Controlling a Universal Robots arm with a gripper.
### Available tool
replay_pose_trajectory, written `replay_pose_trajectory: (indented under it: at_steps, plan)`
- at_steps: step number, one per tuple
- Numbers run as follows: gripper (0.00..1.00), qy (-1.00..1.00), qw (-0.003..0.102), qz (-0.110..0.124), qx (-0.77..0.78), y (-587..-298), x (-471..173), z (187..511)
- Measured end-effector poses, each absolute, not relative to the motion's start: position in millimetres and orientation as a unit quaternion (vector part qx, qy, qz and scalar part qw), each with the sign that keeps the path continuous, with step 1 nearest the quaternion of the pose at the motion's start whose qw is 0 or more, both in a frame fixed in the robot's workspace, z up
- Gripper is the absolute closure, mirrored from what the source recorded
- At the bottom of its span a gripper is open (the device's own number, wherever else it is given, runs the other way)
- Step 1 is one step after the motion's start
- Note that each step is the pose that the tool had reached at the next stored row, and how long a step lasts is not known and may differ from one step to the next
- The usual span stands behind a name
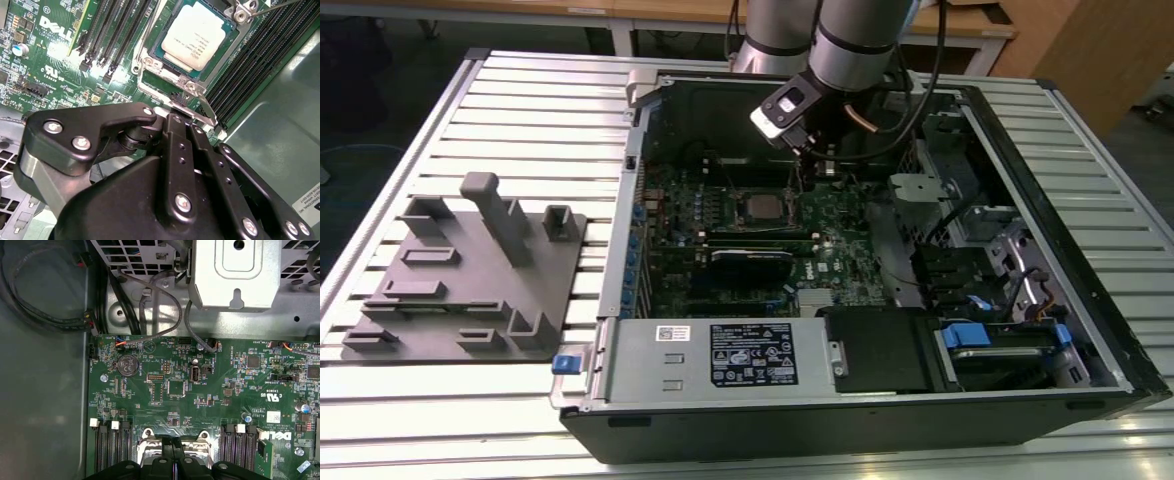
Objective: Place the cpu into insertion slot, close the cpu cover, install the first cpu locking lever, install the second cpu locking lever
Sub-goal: 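Close the cpu cover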
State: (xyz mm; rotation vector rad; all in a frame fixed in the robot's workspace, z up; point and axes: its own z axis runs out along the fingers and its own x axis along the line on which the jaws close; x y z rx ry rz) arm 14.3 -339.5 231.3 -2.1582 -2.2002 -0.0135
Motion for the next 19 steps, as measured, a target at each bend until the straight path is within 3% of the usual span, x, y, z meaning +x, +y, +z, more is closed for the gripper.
replay_pose_trajectory:
  at_steps: [19]
  plan:
    - [0.89, -0.714, 0.03, -0.004, -0.7, -340.5, 10.3, 228.0]
